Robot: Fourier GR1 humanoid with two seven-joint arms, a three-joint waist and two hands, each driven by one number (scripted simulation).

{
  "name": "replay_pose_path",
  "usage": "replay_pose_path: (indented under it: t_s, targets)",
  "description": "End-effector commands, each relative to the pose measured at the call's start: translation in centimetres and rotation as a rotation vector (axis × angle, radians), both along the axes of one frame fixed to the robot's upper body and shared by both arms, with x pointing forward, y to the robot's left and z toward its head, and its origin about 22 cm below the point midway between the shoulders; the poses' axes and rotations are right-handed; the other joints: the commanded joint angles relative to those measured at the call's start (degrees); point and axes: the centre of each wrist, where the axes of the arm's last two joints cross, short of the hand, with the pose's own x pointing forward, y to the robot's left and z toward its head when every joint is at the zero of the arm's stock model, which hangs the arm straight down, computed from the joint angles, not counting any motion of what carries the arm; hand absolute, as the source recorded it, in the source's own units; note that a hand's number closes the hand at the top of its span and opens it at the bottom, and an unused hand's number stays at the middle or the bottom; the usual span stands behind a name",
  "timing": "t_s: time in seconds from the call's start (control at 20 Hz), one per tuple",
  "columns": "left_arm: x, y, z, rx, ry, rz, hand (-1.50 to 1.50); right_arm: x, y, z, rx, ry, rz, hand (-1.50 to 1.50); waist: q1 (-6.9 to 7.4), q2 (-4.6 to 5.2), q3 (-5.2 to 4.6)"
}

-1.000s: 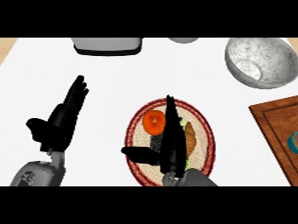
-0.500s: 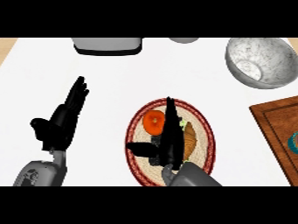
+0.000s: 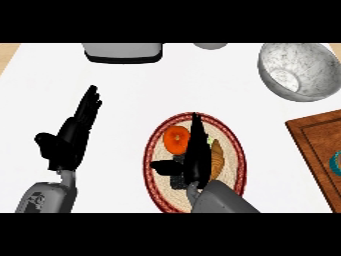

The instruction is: Pick the squash from the placemat and place it in the bowl

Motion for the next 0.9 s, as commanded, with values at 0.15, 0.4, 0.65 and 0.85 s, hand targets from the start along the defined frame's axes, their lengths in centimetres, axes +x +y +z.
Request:
replay_pose_path:
  t_s: [0.15,0.4,0.65,0.85]
  targets:
    - [-0.7,0.1,-0.1,-0.006,-0.017,-0.009,0.0,0.1,0.8,-1.4,-0.137,-0.004,0.187,1.5,0.55,0.06,0.0]
    - [-1.4,-0.8,1.2,-0.006,-0.01,0.002,0.0,1.2,1.5,-0.5,-0.099,-0.022,0.202,1.5,0.64,0.05,0.02]
    - [0.3,-0.4,1.6,-0.011,-0.007,-0.004,0.0,4.4,-3.4,0.5,-0.032,-0.097,0.272,1.5,0.12,0.15,0.06]
    - [0.1,0.1,0.0,-0.013,-0.012,-0.004,0.0,8.2,-8.0,4.1,0.021,-0.153,0.329,1.5,0.0,0.2,0.04]
